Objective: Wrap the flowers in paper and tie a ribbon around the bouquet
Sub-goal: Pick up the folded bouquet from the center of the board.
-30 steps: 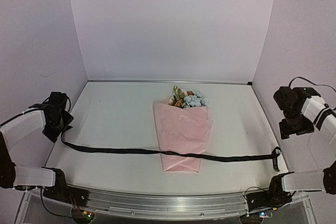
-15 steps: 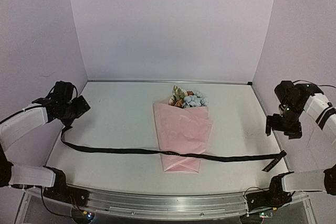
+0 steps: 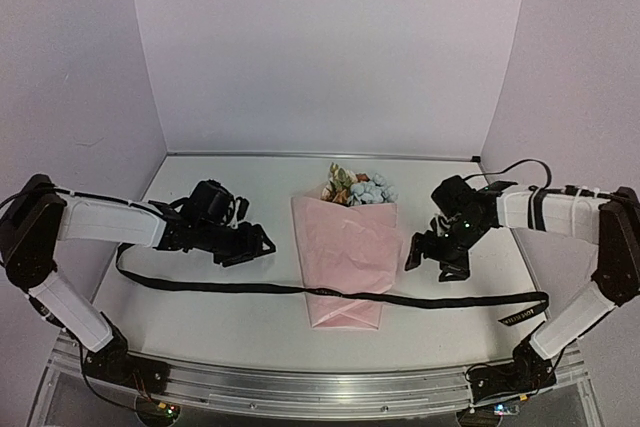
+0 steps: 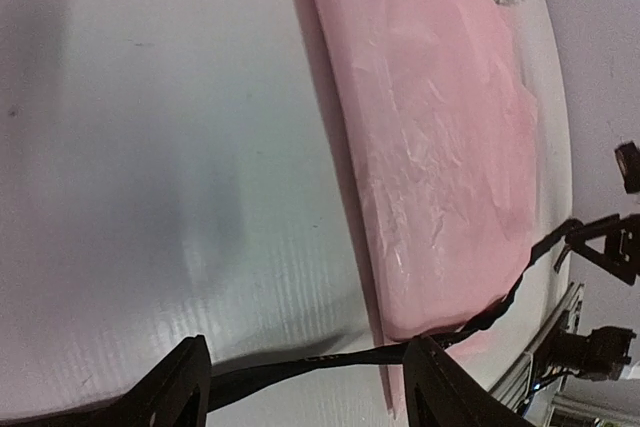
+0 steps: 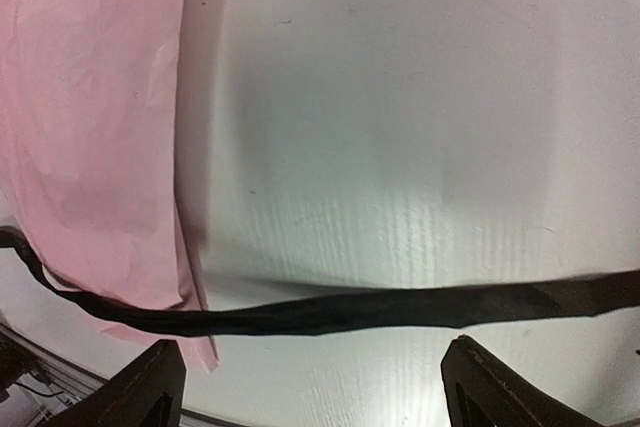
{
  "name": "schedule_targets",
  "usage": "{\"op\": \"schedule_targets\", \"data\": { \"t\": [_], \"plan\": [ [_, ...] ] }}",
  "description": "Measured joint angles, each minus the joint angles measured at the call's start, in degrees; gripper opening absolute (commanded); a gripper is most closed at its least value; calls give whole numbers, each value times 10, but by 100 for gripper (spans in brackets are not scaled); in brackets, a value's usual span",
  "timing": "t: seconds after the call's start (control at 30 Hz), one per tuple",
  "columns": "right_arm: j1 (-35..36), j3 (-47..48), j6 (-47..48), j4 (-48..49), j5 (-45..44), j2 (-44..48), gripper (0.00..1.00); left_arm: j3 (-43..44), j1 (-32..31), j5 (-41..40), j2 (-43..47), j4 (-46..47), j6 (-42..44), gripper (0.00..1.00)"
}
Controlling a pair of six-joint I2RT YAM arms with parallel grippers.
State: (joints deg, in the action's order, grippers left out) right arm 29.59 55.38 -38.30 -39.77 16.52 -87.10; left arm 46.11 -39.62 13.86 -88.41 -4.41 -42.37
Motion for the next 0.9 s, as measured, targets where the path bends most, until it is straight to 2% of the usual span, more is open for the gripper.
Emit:
{"op": "schedule_targets", "data": {
  "t": [0.33, 0.67, 0.77, 0.83, 0.9],
  "plan": [
    [44, 6, -69, 154, 40, -126, 85, 38, -43, 60, -105, 80, 47, 60],
    [59, 0, -155, 286, 58, -153, 73, 41, -64, 96, -153, 105, 63, 51],
    [67, -4, -182, 324, 61, -161, 65, 41, -74, 104, -160, 109, 64, 47],
    [71, -6, -195, 343, 61, -165, 55, 41, -78, 108, -161, 110, 64, 44],
    [73, -8, -209, 354, 60, -169, 40, 41, -79, 112, -161, 111, 65, 41]
  ]
}}
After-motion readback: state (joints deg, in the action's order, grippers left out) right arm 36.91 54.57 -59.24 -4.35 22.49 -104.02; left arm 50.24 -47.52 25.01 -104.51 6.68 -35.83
